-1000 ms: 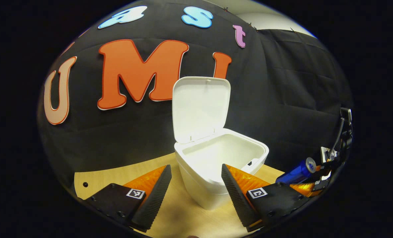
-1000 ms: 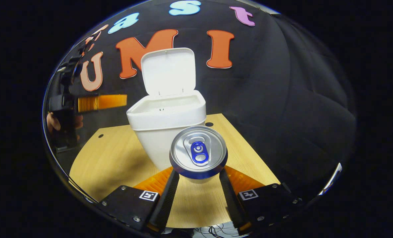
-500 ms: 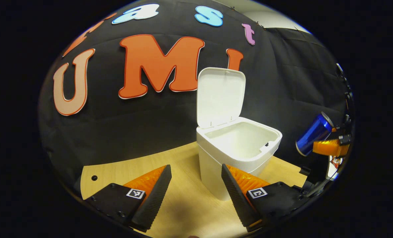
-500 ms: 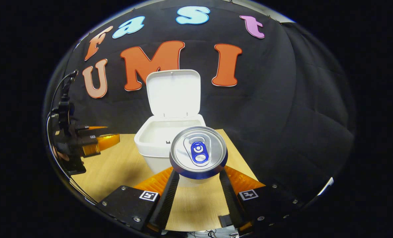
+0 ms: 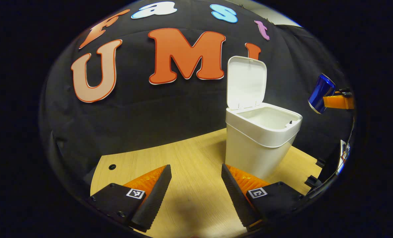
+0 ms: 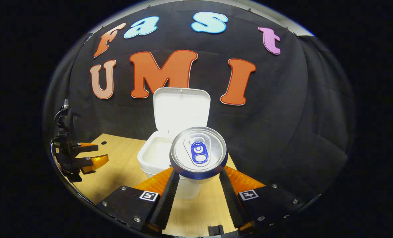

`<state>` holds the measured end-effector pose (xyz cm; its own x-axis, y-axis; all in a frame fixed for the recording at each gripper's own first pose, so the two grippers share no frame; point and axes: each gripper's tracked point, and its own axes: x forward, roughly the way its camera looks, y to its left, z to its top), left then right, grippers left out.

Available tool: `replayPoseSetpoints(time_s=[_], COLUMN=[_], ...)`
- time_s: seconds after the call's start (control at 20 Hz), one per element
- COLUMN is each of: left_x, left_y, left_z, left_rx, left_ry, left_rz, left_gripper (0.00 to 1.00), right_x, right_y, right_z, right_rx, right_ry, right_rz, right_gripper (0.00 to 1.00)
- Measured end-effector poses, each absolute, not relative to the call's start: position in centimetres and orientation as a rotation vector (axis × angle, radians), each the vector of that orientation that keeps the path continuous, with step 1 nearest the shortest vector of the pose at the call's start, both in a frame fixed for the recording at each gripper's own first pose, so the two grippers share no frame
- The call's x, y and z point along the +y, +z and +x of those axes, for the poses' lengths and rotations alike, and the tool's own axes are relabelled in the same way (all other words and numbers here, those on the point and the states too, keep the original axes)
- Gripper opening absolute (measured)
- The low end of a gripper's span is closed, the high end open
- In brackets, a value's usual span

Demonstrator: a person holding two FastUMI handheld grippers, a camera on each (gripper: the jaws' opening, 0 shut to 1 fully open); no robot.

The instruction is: Press the lid of the desktop garbage bin to open it, pick up the crumpled paper on the desktop and throw it into the bin, then pick up the pop can on the desktop and drop it into the bin, and finally close the garbage bin lid.

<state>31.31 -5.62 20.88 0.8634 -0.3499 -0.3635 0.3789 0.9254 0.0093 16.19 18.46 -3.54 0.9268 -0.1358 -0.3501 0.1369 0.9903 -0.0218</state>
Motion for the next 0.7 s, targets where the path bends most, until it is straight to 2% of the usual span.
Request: replayPoseSetpoints(time_s=[0.2, 0.25, 0.3, 0.55, 0.6, 0.65, 0.7], left_x=[-2.9, -2.2, -1.5, 1.5, 2.0, 2.6, 3.0], left_y=[19.8, 19.7, 19.8, 19.9, 19.9, 19.9, 19.9], left_z=[30.0, 29.7, 29.5, 28.6, 28.2, 28.0, 27.7], left_rx=[0.382, 0.379, 0.373, 0.362, 0.363, 0.361, 0.363], left_ry=[-0.316, -0.302, -0.287, -0.203, -0.187, -0.171, -0.153], left_rz=[0.103, 0.100, 0.097, 0.106, 0.105, 0.104, 0.104], left_gripper=[0.97, 0.97, 0.97, 0.97, 0.97, 0.97, 0.97], right_x=[19.1, 19.2, 19.3, 19.1, 19.2, 19.4, 19.5], right_y=[-2.5, -2.4, -2.2, -2.3, -2.5, -2.7, -3.0], right_z=[18.0, 18.4, 18.8, 21.0, 21.5, 22.0, 22.4], right_rx=[0.337, 0.336, 0.326, 0.314, 0.316, 0.316, 0.320], right_ry=[-0.106, -0.100, -0.095, -0.071, -0.064, -0.058, -0.053], right_rz=[0.002, 0.002, -0.001, 0.000, 0.002, 0.001, 0.000], right_gripper=[0.74, 0.69, 0.74, 0.74, 0.69, 0.74, 0.69])
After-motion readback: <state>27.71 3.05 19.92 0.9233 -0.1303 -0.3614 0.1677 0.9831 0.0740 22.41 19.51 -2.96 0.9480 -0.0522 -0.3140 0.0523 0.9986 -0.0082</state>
